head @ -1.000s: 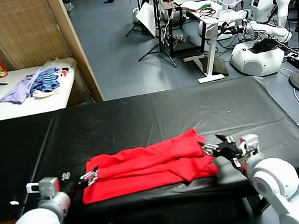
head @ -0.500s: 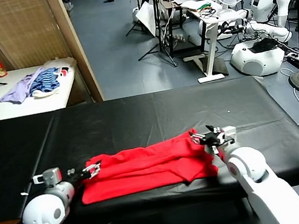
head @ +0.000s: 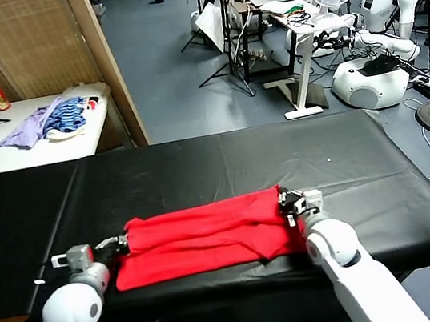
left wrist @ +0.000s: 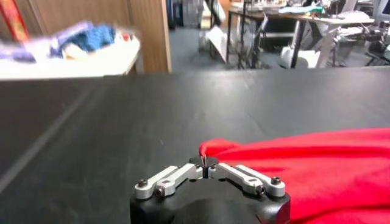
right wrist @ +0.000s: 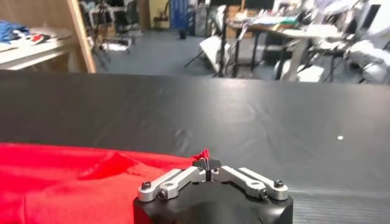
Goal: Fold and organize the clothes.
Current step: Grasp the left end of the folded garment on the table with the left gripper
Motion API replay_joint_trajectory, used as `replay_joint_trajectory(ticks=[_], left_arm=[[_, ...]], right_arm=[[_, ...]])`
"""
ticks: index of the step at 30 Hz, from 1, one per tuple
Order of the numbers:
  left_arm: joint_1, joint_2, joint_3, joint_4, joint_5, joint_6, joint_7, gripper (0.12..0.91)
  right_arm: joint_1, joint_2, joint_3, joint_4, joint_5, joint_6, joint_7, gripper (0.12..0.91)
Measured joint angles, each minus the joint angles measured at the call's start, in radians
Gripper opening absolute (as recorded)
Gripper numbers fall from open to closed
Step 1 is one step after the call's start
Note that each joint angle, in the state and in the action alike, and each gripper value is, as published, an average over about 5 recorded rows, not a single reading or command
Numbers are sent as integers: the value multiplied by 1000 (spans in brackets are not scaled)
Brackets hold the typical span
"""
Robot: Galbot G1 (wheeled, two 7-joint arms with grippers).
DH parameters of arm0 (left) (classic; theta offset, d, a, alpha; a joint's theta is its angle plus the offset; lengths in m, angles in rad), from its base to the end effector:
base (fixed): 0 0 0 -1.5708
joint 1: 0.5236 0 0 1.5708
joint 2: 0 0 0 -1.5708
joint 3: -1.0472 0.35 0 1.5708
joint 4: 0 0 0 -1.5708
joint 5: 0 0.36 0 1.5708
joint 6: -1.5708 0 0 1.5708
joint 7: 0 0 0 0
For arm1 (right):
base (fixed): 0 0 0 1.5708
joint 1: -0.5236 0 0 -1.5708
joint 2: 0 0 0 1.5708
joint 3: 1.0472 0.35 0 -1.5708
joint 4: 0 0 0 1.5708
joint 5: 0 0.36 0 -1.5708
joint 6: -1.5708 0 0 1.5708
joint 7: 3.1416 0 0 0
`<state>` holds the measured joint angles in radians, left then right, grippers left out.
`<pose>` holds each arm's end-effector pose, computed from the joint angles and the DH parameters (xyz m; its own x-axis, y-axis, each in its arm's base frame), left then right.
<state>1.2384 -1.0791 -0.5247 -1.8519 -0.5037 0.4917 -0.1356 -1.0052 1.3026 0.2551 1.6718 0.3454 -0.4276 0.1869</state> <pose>0.2977 0.1184 -0.2820 -0.9079 -0.0073 0.4190 0.0088 0.9993 0.0364 0.3588 0.0085 -0.3129 -0.9267 -0.1110 0.3589 -0.1157 0.9932 0.0083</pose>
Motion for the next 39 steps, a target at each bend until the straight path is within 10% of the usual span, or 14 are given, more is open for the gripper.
replay_joint_trajectory(ticks=[3,13,18,29,39], left_arm=[[-14,-14,7,10,35,-16,0,172],[1,-2,-19,-16,36,-25,2,673],[30,1,-48,-46,-47,-12,0,792],[126,-55,-86,-61,-153,-13,0,780],[143,-87,-88,-59,-137,-21,2,308]], right_arm=[[-15,-9,8,21,11,2,-26,188],[-91,-65,57,151,54,-1,-45,713],[-132,-75,72,210,64,-2,-48,794],[-160,-80,69,278,62,-2,-51,798],[-175,-77,72,298,47,1,-56,798]])
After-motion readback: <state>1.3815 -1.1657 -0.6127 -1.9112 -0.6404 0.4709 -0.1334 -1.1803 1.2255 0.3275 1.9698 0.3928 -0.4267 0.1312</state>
